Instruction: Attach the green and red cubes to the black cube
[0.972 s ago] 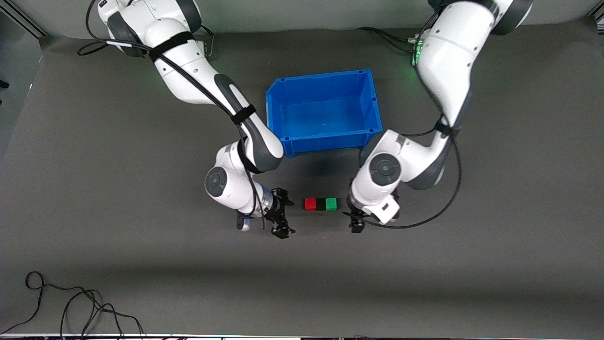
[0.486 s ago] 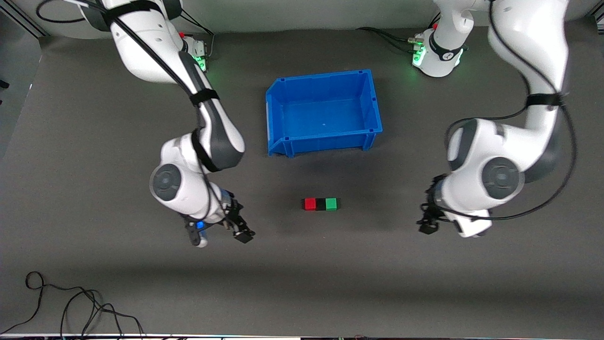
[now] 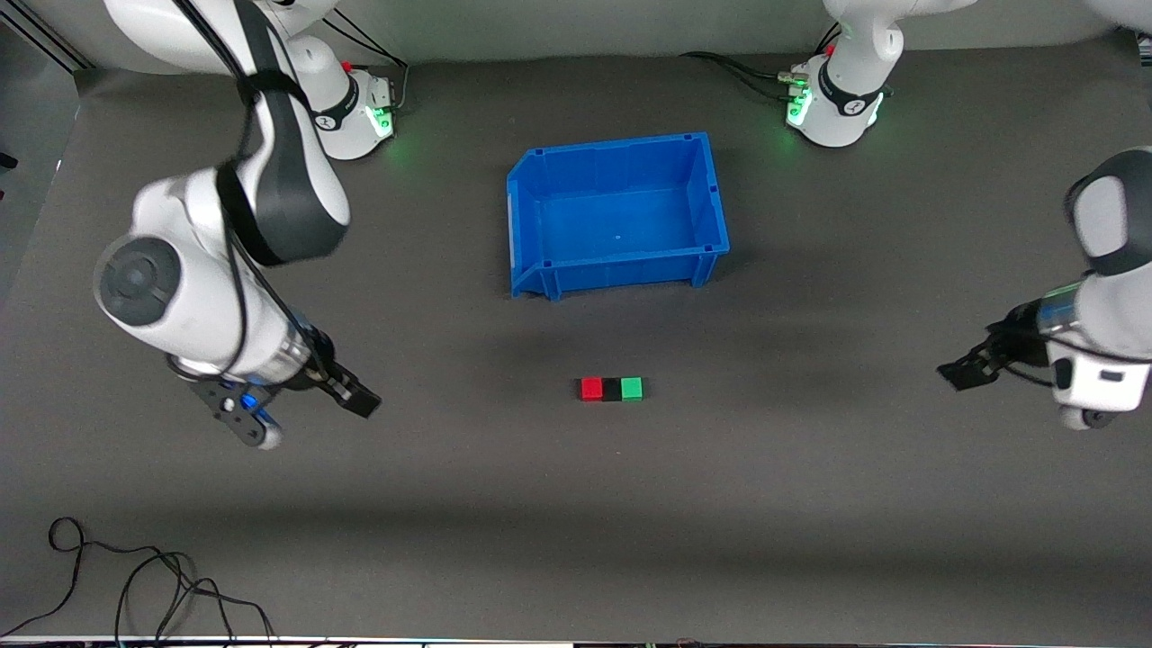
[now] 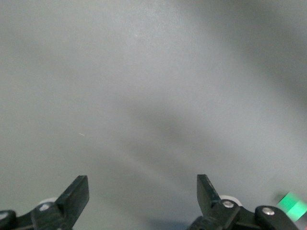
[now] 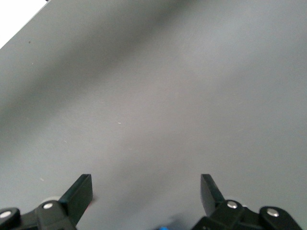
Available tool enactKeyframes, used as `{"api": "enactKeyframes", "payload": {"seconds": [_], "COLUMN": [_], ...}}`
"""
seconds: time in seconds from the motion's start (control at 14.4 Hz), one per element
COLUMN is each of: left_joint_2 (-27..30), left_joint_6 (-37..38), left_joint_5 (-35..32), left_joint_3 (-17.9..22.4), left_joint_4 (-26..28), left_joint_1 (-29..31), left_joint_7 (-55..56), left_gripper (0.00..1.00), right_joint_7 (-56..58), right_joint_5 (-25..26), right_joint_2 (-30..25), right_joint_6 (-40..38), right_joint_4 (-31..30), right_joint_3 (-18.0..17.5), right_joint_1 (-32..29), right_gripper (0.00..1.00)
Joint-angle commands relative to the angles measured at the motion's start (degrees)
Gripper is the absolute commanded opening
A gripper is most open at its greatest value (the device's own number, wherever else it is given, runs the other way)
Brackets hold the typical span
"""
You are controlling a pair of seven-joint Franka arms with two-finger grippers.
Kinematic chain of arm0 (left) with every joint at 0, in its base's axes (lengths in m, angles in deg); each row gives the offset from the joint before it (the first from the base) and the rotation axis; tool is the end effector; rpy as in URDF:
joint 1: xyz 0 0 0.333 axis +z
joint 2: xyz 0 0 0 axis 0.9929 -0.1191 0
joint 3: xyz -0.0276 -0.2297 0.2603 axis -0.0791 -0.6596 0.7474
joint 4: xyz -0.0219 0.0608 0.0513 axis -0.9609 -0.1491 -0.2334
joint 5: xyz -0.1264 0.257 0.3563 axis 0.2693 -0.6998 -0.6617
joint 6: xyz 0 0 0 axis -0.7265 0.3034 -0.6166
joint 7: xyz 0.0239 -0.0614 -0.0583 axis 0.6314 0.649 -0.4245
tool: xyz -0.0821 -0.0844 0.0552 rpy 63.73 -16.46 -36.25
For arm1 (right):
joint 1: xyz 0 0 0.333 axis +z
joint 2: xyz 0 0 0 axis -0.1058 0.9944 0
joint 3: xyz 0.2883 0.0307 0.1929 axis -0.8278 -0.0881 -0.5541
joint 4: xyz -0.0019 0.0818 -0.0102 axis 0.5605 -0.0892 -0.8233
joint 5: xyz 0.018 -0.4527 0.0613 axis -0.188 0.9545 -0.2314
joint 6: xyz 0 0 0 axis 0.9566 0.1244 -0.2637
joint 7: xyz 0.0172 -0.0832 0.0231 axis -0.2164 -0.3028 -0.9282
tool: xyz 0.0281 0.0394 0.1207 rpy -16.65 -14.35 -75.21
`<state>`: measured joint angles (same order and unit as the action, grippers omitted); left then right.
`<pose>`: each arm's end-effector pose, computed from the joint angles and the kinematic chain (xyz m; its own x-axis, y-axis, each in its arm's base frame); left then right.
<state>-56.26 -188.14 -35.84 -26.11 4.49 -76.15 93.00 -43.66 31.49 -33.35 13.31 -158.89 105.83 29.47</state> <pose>0.6921 0.0203 0.4646 0.8610 0.4891 -0.1392 0.4914 -0.8707 -0.0201 0.7186 0.2116 0.4850 0.8093 -0.5872 -0.0144 -0.5874 -0.8092 -0.0132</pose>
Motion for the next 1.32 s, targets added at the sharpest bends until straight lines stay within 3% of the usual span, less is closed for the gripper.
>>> {"api": "enactKeyframes", "payload": {"seconds": [0.0,0.14,0.28,0.62,0.9,1.25], "left_joint_2": [4.1,5.6,6.4,10.6,11.7,11.6], "left_joint_6": [3.0,3.8,4.2,1.5,1.9,0.9], "left_joint_5": [0.7,-0.5,-1.0,-1.0,-3.2,-3.3], "left_joint_3": [-0.4,-0.6,-1.0,-1.0,-1.0,-1.0], "left_joint_4": [1.3,0.6,-0.8,-0.2,1.2,2.3], "left_joint_1": [2.7,2.3,2.1,1.8,0.0,-1.2], "left_joint_7": [-16.5,-25.4,-28.8,-28.7,-28.8,-28.6], "left_gripper": [1.00,1.00,1.00,1.00,1.00,1.00], "right_joint_7": [10.4,15.6,22.7,42.7,52.4,49.5], "right_joint_5": [4.3,7.8,11.5,13.3,13.1,12.5], "right_joint_2": [-7.6,-12.0,-16.4,-22.8,-24.1,-23.9], "right_joint_6": [-0.7,-1.5,-1.4,-1.7,-2.8,-5.6], "right_joint_4": [-5.4,-7.8,-10.6,-13.4,-13.3,-13.2], "right_joint_3": [1.4,1.0,-2.3,-17.7,-27.7,-28.0], "right_joint_1": [0.7,-1.1,-5.4,-26.6,-40.4,-40.6], "right_gripper": [1.00,1.00,1.00,1.00,1.00,1.00]}}
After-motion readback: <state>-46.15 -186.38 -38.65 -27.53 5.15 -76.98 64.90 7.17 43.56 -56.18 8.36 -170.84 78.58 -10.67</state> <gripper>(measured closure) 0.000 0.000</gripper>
